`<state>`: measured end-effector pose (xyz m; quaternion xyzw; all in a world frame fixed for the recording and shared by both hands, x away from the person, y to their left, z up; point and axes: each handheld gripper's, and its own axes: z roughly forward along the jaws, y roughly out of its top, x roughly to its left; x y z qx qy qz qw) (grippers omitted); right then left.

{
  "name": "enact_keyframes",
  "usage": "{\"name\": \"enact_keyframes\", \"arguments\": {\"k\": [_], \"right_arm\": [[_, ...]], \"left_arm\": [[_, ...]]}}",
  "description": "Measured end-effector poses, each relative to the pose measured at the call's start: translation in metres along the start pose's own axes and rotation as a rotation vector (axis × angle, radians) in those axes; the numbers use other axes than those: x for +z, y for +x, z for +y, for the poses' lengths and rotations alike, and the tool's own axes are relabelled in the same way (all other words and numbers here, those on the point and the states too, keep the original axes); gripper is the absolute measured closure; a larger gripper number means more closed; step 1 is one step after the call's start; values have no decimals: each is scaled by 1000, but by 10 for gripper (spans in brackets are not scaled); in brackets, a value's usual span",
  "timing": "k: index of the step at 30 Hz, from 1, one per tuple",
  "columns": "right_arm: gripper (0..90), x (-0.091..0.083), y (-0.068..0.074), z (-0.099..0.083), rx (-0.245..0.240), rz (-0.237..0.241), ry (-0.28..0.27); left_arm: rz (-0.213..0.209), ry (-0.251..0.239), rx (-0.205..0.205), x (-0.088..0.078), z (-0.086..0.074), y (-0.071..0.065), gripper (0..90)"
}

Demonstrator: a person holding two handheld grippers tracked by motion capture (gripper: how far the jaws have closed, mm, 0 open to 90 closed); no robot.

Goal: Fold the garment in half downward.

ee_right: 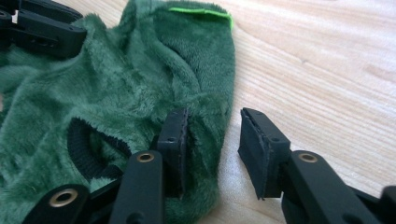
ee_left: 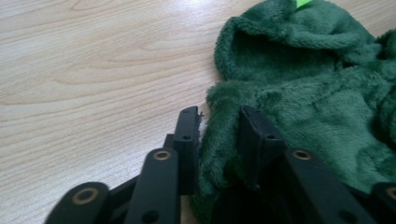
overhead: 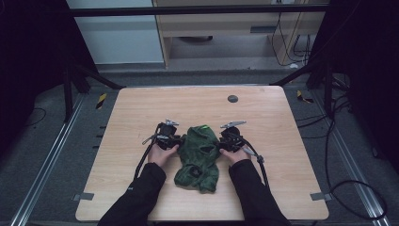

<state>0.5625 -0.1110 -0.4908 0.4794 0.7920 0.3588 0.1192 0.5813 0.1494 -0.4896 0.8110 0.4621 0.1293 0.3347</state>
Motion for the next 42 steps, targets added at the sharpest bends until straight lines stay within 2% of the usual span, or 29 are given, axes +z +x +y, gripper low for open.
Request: {"name": "enact_keyframes", "arguments": {"k": [7,13,18,24,29,37,42], "right_arm": [[756,2,1,-1,1,13,10],[839,0,2,-1,-13,11,4],[855,-2,2,0,-17,11,-7],[860,-7,3,1,-25,14,-27],[862,-15,3,4,-24,29,-65],[863,-26,6,13,-40,44,-114],[863,-35,11,15,-68,50,-143]], "left_arm": [[-5,6,17,1,-1,-5,816],[-2,1,30,0,-1,-7,874],[-21,-25,14,-5,2,-5,885],[-27,-34,27,-12,4,-7,887],[-38,-61,27,-21,6,-7,887],[-49,-96,54,-40,11,-12,887],[-55,-120,69,-54,9,-16,887]]}}
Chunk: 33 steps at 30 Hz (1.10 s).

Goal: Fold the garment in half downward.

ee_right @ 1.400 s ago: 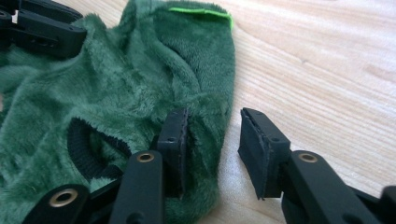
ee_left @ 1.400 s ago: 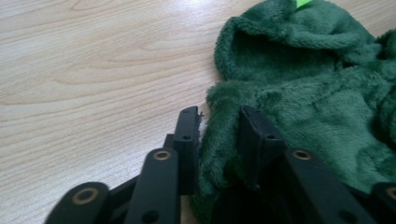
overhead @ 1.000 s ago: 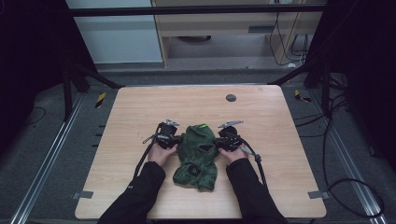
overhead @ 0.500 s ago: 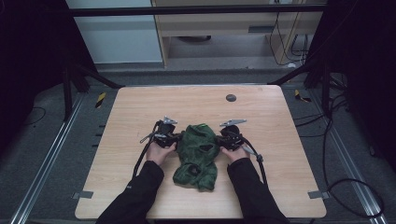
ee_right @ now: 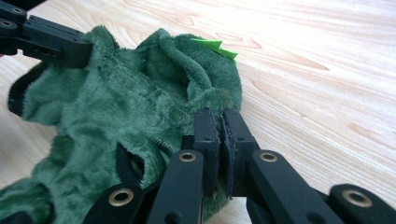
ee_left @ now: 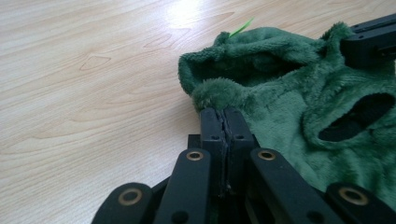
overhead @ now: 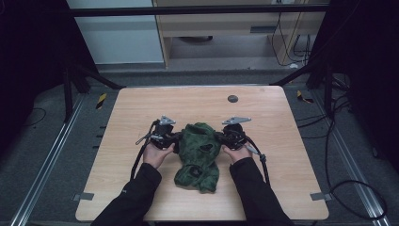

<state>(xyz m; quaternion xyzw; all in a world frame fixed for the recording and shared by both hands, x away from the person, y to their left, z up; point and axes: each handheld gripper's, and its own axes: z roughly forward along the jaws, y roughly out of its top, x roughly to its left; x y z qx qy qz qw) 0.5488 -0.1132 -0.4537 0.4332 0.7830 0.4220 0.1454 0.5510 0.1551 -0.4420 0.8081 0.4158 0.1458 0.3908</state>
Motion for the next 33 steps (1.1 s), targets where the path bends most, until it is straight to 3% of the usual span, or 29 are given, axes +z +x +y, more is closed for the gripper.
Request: {"name": "enact_keyframes", "arguments": {"k": [15,33], "right_arm": [[863,-24,15,1,-77,25,-32],[862,-46,30,-14,-102,79,-58]], "left_arm": [[-33,-31,32,-28,-9,-12,888],[-58,-27,65,-50,-26,-26,888]]}}
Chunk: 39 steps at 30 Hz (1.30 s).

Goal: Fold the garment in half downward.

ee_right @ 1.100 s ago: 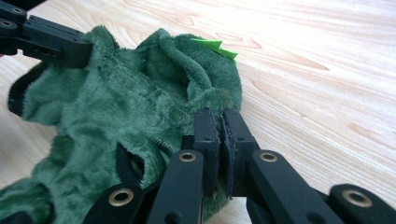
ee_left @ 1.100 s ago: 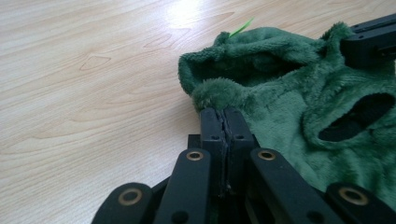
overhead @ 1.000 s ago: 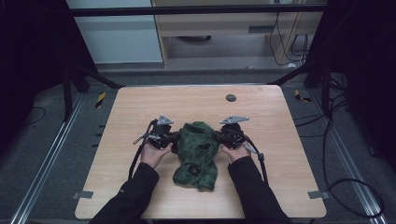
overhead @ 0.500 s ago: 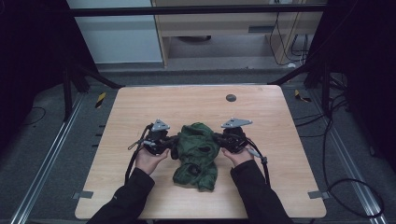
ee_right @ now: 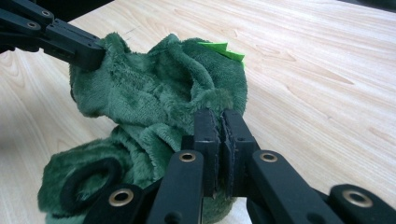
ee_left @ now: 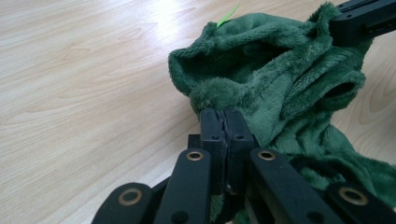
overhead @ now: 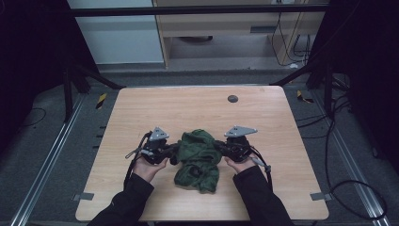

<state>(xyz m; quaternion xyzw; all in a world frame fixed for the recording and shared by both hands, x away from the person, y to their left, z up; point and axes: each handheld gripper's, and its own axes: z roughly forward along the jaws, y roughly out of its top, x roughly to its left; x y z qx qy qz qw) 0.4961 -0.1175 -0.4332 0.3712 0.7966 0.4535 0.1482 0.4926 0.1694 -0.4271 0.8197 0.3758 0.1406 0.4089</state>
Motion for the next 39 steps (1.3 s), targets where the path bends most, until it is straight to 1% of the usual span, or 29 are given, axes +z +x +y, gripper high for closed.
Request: {"name": "enact_keyframes", "arguments": {"k": [1,4,7,12,15,20,24,29,34,39], "right_arm": [[862,-1,0,-1,-5,0,-1],[862,-3,2,-4,4,6,0],[862,-5,5,-5,-5,16,-3],[862,-7,9,-10,-18,26,0],[862,-7,9,-11,-17,26,1],[861,-8,11,-12,-18,32,1],[861,-10,15,-12,-17,42,1],[861,-12,18,-14,-26,51,-2],[860,-16,22,-15,-26,61,-6],[859,-18,25,-19,-27,69,-3]], "left_arm": [[-2,1,3,-1,-1,-1,888],[-7,6,11,-3,-4,-4,888],[-5,4,15,-7,-5,-5,888],[-14,-8,5,-13,-6,-5,888],[-17,0,11,-15,-7,-7,888],[-20,1,4,-16,-10,-9,888],[-26,11,12,-17,-15,-13,887],[-30,5,12,-21,-17,-16,888],[-34,2,20,-26,-19,-17,887],[-42,10,21,-28,-22,-20,887]]}}
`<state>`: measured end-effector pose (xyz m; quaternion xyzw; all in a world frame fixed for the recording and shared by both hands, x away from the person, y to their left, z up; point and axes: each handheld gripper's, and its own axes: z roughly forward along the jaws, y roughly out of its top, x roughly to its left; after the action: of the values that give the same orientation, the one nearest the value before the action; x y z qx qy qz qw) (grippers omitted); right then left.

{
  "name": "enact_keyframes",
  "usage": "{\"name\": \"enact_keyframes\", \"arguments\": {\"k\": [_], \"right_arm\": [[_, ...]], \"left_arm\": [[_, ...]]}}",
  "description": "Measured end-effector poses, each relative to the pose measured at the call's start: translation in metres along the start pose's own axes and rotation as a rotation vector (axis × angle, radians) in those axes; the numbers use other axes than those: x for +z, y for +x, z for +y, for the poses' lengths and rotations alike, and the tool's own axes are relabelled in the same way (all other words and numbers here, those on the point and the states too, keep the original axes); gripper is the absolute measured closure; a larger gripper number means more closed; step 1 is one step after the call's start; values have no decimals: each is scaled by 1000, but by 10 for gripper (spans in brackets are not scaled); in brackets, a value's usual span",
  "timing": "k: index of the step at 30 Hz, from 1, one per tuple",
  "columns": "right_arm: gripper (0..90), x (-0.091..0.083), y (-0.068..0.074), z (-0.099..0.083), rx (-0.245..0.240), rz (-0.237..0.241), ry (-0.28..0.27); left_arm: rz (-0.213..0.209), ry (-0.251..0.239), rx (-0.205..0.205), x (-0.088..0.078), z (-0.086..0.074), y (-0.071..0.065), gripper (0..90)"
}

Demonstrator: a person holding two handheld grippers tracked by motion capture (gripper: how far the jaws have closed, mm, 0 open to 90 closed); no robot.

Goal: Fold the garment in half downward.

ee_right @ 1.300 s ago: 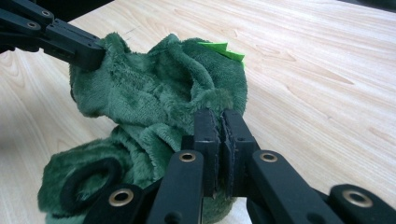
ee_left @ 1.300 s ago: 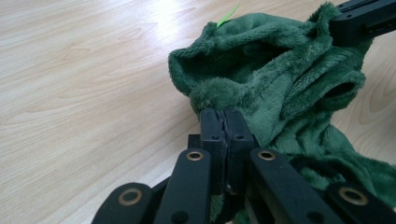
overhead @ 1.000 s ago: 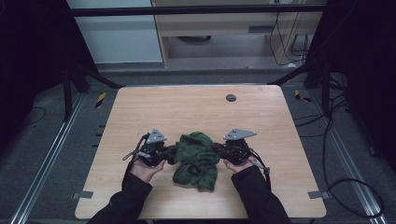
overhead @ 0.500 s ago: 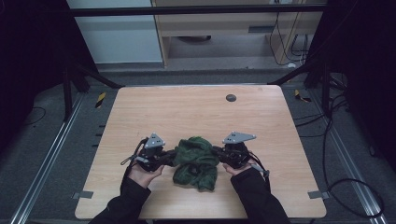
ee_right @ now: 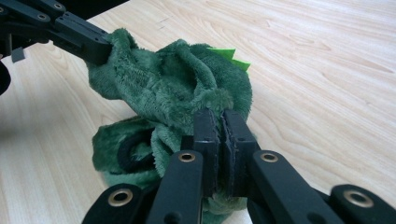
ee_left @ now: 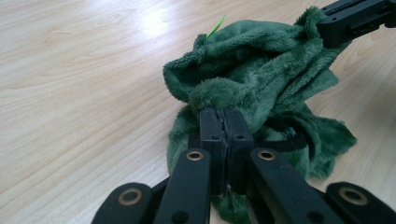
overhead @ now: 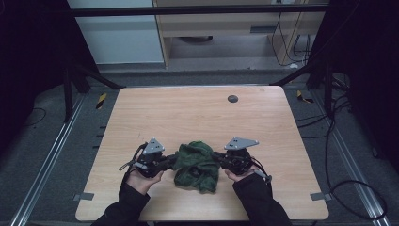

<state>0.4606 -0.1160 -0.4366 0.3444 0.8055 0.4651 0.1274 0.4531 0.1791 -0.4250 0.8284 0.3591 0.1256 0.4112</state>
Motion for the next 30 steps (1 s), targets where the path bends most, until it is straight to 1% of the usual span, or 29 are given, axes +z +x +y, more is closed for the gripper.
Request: {"name": "enact_keyframes", "arguments": {"k": [4,12,17,20,27,30], "right_arm": [[857,-1,3,-5,0,7,7],[855,-4,8,-14,-2,24,14],[854,-5,10,-18,6,30,22],[854,-6,11,-22,15,38,23],[850,-6,15,-31,34,49,44],[849,-6,16,-34,42,53,51]], "left_arm": [[-7,5,4,-2,-4,-4,887],[-23,32,12,1,-13,-10,887],[-27,41,11,2,-17,-13,887],[-33,63,13,4,-22,-16,887],[-34,68,3,4,-28,-18,885],[-39,84,3,5,-31,-20,886]]}}
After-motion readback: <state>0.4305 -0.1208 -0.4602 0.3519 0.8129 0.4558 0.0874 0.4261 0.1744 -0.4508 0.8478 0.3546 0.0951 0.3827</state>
